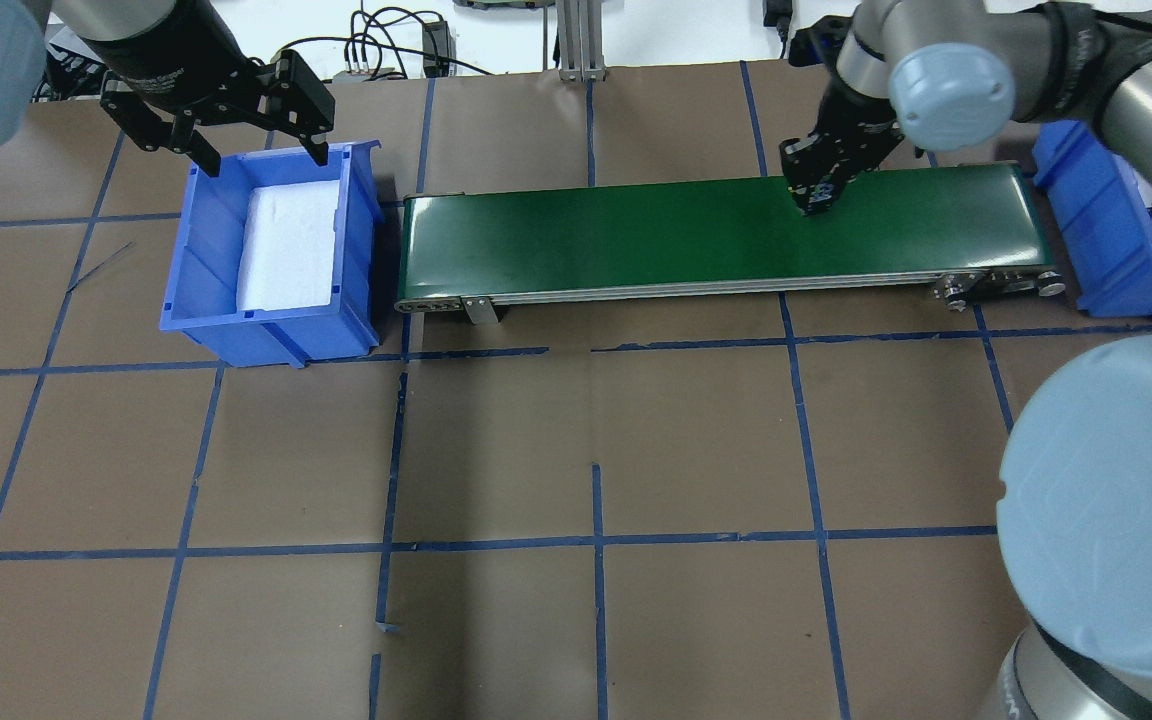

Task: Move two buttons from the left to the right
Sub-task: 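Carry the red button into the blue bin with the right gripper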

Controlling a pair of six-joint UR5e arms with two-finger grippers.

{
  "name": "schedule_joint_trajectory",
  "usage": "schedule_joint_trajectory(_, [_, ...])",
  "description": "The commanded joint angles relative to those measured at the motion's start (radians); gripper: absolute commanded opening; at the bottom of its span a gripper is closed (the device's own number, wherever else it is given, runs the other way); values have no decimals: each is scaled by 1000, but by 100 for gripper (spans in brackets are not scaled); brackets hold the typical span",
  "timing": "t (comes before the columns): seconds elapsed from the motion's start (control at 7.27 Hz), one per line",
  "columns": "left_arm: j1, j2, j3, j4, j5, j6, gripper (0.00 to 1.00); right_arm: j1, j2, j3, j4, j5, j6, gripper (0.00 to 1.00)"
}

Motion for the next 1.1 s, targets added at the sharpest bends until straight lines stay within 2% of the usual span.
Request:
schedule_joint_trajectory(0.0, [0,7,18,-7,3,1,100,-187,-16,-27,24,-31,-291,11])
schedule_joint_trajectory(0.14, [-2,12,19,1,0,1,100,-244,-13,-53,24,-63,-379,11])
schedule_joint_trajectory(0.55, [-2,12,1,-1,5,1,100,-439,22,-209,153,-77,-515,12])
schedule_joint_trajectory(0.96, [1,26,-2,-16,6,1,100,-471,106,-341,178,-77,-544,12])
